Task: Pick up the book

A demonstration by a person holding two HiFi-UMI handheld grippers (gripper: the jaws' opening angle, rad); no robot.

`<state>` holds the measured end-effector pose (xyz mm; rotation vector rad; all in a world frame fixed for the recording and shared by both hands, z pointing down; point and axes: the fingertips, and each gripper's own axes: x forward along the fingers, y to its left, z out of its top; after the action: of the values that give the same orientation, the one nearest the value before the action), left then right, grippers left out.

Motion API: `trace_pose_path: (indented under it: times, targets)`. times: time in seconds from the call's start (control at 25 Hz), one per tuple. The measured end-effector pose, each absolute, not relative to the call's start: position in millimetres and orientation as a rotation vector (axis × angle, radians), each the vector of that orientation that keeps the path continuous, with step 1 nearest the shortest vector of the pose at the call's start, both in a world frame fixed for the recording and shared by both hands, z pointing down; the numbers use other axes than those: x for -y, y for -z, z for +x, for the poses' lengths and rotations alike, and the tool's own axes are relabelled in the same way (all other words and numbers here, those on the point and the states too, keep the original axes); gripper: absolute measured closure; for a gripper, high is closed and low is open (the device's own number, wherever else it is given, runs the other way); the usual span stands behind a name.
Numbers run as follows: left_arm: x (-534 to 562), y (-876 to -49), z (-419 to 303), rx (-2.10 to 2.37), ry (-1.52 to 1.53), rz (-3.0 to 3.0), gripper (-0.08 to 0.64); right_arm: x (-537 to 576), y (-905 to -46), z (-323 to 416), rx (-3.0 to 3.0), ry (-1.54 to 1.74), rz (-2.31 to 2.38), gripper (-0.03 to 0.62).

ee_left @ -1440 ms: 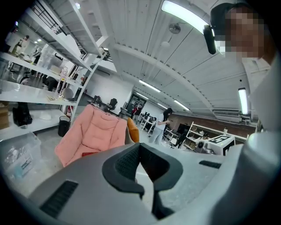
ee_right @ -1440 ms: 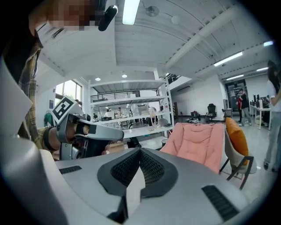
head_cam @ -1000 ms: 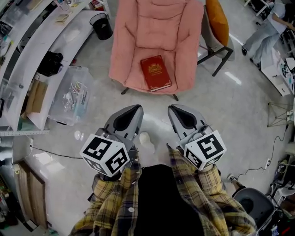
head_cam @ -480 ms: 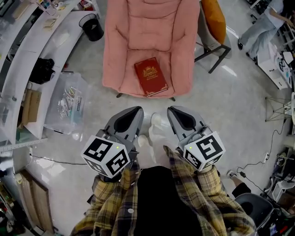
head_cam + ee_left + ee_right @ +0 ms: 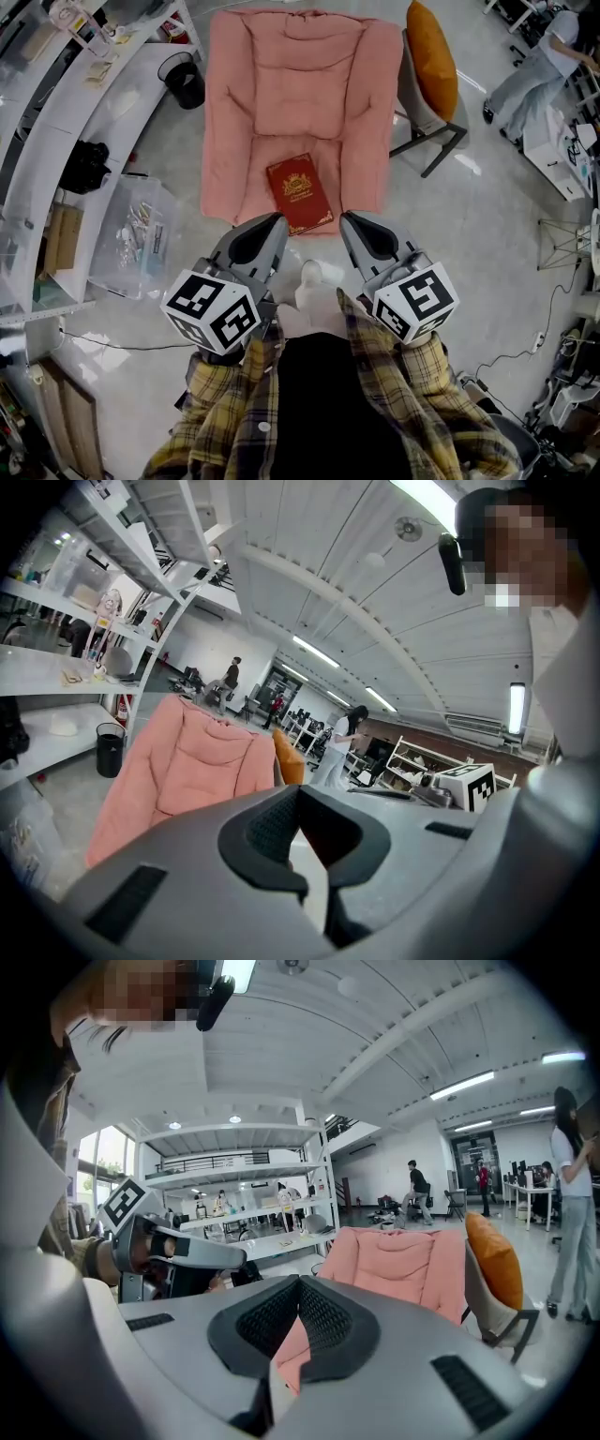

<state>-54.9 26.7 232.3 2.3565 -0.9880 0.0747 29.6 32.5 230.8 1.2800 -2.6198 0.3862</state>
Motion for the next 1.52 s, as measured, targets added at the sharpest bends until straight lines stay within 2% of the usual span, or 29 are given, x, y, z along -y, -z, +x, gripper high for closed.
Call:
trace_pose_path:
  times: [0.44, 1.08, 1.52]
  targets:
    - [18.9, -241.1, -50.4, 0.990, -0.091, 2.319, 0.557, 5.1, -237.2, 42.2, 2.597, -0.419, 1.280, 0.575]
    - [95.9, -266.0, -96.1, 0.655, -0.252, 2.365, 0.557, 65.1, -259.6, -14.7, 2.393, -0.549, 1.605, 0.575]
    - [94.2, -330.4, -92.4, 0.412, -0.361, 2.213, 0.557, 62.3, -299.1, -5.7, 2.205, -0.704, 1.838, 0.575]
